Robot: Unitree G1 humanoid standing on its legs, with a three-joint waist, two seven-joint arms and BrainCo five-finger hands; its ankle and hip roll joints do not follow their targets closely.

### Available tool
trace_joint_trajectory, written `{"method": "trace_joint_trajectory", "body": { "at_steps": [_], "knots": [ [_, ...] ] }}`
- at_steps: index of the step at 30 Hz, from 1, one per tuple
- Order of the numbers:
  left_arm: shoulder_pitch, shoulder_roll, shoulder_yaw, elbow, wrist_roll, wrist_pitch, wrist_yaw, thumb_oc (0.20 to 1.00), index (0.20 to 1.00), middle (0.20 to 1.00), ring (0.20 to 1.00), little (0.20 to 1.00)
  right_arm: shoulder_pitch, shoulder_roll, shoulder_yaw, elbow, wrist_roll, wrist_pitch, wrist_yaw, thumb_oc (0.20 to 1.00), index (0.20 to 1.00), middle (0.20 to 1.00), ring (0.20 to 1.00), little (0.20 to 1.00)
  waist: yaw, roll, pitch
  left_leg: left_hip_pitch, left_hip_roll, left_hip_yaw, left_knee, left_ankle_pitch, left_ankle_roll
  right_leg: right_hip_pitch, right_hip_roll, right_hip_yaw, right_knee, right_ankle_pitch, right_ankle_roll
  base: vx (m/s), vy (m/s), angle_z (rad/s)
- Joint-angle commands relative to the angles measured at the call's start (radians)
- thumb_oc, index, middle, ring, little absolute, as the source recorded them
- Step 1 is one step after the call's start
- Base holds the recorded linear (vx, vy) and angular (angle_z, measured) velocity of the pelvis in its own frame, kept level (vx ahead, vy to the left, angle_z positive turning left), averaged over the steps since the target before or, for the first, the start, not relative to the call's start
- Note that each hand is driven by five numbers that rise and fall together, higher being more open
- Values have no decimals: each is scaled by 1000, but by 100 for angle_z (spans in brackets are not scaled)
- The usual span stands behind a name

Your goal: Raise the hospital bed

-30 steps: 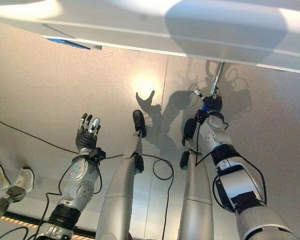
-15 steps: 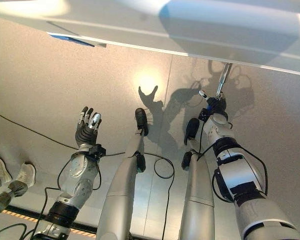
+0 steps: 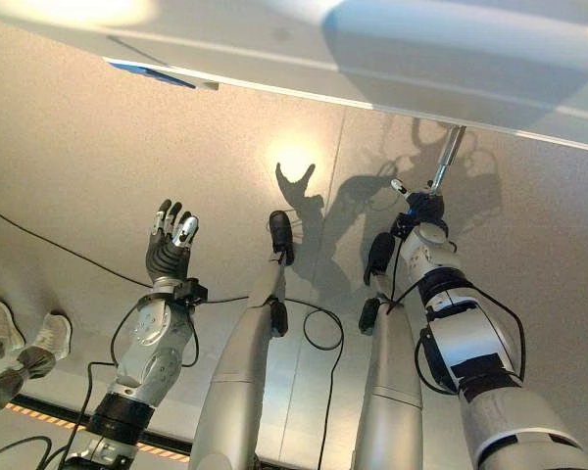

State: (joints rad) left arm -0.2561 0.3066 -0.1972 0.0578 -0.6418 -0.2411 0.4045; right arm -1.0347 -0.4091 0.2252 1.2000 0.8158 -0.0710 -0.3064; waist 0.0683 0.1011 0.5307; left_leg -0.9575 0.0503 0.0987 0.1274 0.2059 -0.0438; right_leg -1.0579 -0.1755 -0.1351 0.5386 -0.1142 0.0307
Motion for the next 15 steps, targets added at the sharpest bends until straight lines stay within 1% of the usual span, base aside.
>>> {"method": "trace_joint_trajectory", "body": {
  "at_steps": [1,10,11,12,13,14,15],
  "knots": [
    [6,33,-4,-81,56,-35,11,1000,1000,1000,1000,1000,12,-20,13,18,0,6,5,1000,1000,1000,1000,1000,6,29,-11,-38,-43,-34,125,-151,-8,28,4,5,-260,193,88,0,0,0],
    [4,32,-1,-88,59,-36,18,1000,1000,1000,1000,1000,30,1,20,28,-19,14,12,1000,1000,1000,1000,1000,3,28,-11,-40,-43,-31,130,-153,-8,25,5,9,-257,195,89,0,0,0],
    [4,33,0,-89,60,-36,20,1000,1000,1000,1000,1000,32,2,20,32,-22,18,12,887,887,887,887,887,3,28,-11,-40,-43,-32,129,-153,-8,25,5,8,-258,195,89,0,0,0],
    [2,32,0,-89,60,-35,21,1000,1000,1000,1000,1000,34,3,22,36,-30,22,11,642,642,642,642,642,4,27,-11,-40,-44,-32,129,-153,-7,27,5,8,-259,195,89,0,0,0],
    [3,32,0,-90,61,-34,22,1000,1000,1000,1000,1000,38,7,23,37,-36,24,10,533,533,533,533,533,3,27,-11,-40,-44,-32,129,-153,-7,27,6,8,-260,195,89,0,0,0],
    [2,32,-1,-90,62,-34,24,1000,1000,1000,1000,1000,39,10,23,41,-43,26,9,282,282,282,282,282,3,27,-11,-40,-45,-32,127,-152,-7,26,5,9,-261,196,89,0,0,0],
    [2,32,-2,-93,63,-33,24,1000,1000,1000,1000,1000,48,17,25,49,-58,34,9,200,200,200,200,200,3,28,-11,-41,-45,-33,128,-152,-7,25,5,10,-261,196,89,0,0,0]
  ]
}}
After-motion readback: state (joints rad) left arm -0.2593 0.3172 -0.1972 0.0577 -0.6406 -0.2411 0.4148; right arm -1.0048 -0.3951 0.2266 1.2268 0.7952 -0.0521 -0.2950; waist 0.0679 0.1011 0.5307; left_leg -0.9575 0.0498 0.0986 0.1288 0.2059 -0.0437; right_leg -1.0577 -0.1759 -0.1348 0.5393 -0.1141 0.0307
